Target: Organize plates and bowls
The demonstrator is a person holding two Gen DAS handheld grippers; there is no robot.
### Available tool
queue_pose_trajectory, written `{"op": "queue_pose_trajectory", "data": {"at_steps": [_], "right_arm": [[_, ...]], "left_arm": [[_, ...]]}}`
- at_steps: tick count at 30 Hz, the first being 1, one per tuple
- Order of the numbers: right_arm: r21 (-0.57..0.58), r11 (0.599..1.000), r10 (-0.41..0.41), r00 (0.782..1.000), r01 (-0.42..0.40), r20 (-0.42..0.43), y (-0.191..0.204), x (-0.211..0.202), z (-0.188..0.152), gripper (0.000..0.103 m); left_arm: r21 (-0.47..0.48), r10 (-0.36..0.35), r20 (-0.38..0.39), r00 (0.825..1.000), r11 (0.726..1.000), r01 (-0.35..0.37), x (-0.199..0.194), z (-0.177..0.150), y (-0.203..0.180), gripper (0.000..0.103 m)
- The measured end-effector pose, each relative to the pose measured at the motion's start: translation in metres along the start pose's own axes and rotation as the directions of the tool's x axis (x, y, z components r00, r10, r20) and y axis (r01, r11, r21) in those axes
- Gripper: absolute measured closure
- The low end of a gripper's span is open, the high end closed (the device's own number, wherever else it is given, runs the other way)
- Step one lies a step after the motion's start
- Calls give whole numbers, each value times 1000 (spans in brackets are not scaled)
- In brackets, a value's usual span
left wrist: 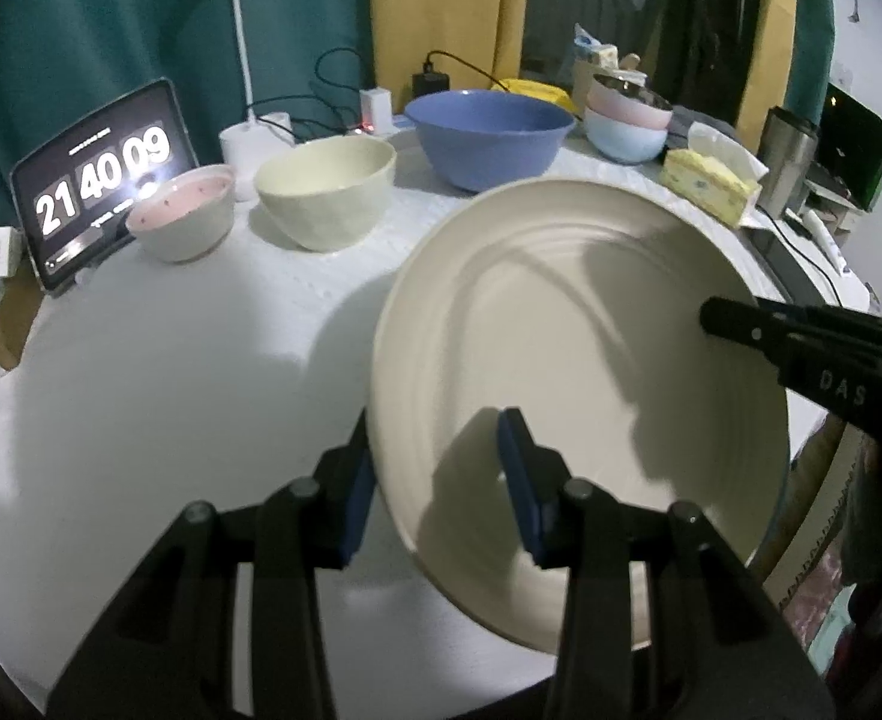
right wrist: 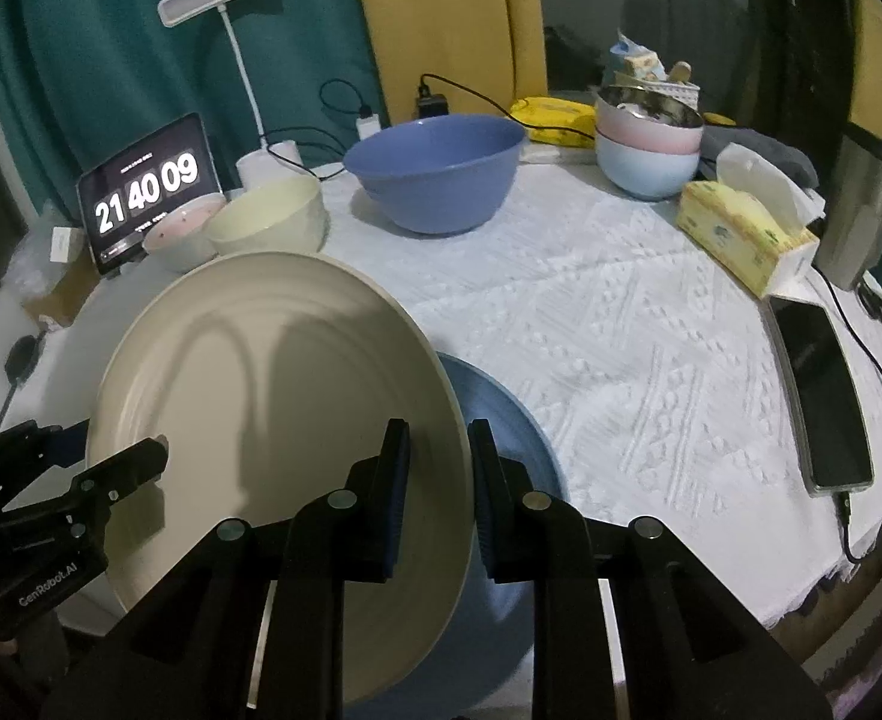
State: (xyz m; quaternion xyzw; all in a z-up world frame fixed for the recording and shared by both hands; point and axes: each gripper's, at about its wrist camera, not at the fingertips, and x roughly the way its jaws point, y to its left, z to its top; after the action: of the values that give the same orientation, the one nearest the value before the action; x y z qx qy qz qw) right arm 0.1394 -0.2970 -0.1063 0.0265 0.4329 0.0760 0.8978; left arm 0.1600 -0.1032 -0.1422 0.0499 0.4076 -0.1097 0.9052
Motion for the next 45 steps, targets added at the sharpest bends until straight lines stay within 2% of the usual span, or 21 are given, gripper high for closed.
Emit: {"op": "queue_pose_trajectory", "data": {"at_steps": [14, 24, 28, 33, 39, 45], "right_arm": [[29, 999, -39, 999, 39, -17, -23, 4, -9, 80], [19, 997, -70, 998, 70, -10, -26, 7, -12, 78], [18, 997, -72, 997, 72, -18, -28, 7, -13, 70], [24, 998, -65, 998, 65, -12, -29, 4, -13, 70], [35, 997, -64, 998, 65, -24, -32, 4, -17, 69], [61, 997, -43, 998, 46, -46, -37, 10, -24, 69]], "left_arm": [[40, -18, -24, 1000, 999, 19, 14, 0, -23, 62], [41, 3, -75, 997, 999, 1, 28, -2, -26, 61], [18, -15, -57, 998, 1000, 16, 22, -2, -22, 58], [-26, -4, -37, 999, 1000, 3, 17, 0, -10, 56], [-94, -17, -58, 998, 996, 11, 22, -5, 1, 50], [-144, -60, -106, 993, 989, 44, 34, -12, 2, 49]]}}
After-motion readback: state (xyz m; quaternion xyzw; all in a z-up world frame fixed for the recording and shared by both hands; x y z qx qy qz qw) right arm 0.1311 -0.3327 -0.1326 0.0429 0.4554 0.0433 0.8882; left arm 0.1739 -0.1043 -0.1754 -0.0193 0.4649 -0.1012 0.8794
